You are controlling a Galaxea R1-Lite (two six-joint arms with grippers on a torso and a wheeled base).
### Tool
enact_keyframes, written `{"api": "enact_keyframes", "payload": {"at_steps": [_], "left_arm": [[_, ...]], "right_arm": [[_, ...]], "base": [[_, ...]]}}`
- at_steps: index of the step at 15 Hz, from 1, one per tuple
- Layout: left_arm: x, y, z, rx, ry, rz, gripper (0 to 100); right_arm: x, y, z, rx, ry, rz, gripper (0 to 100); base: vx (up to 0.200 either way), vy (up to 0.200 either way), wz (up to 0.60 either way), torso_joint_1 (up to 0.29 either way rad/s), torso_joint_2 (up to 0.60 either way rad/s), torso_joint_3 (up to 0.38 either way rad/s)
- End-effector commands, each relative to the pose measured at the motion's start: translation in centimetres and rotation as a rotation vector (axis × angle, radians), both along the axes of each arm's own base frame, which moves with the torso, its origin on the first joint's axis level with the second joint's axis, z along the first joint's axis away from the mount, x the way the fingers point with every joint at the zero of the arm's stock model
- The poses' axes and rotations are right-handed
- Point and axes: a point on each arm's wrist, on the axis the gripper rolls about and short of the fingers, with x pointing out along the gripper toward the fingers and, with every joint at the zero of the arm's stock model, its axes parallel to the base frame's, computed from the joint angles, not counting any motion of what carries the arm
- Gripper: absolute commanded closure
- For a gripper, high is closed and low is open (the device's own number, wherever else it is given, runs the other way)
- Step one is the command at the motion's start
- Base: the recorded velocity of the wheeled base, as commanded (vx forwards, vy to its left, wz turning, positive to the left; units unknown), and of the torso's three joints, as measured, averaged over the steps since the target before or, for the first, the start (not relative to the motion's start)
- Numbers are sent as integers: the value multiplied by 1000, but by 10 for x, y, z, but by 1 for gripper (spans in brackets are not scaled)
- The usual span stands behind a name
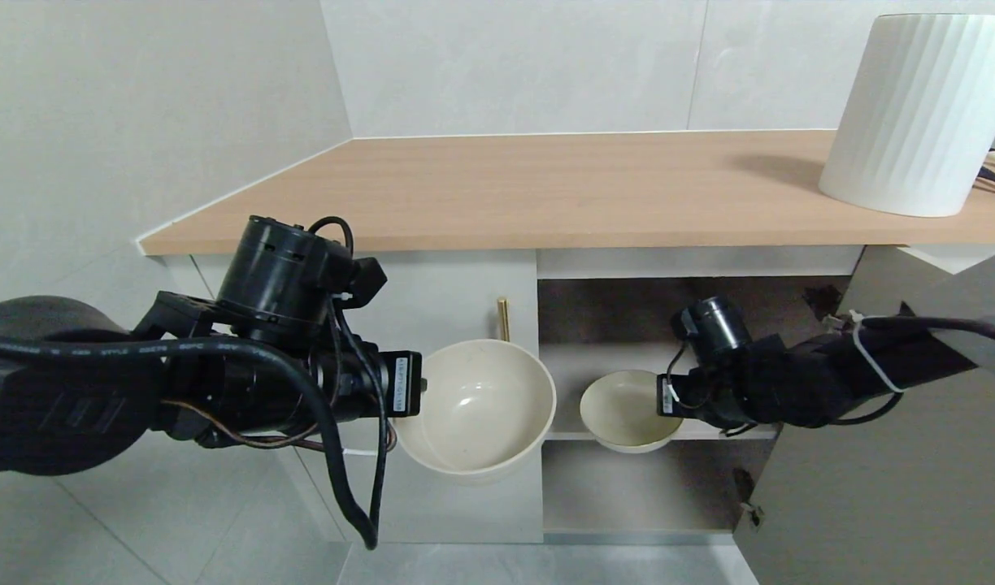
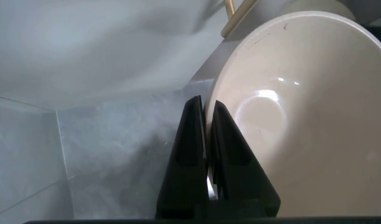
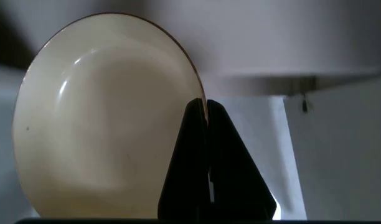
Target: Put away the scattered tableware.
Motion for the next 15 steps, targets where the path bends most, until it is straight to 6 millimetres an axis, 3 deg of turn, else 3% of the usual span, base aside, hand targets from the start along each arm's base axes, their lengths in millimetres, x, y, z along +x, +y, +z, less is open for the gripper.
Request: {"api": "enact_keyframes", "payload": {"at_steps": [1, 6, 15], "left_arm": [[-3, -3, 1, -3, -4, -13, 100], [-4, -5, -2, 3, 5, -21, 100], [-3, -7, -5, 9, 14, -24, 100]], "right_arm": [[31, -1, -34, -36, 27, -56, 100], [54, -11, -70, -54, 55, -163, 100], [84, -23, -82, -59, 11, -240, 100]], "base": [[0, 0, 0, 0, 0, 0], [0, 0, 0, 0, 0, 0], [0, 0, 0, 0, 0, 0]]}}
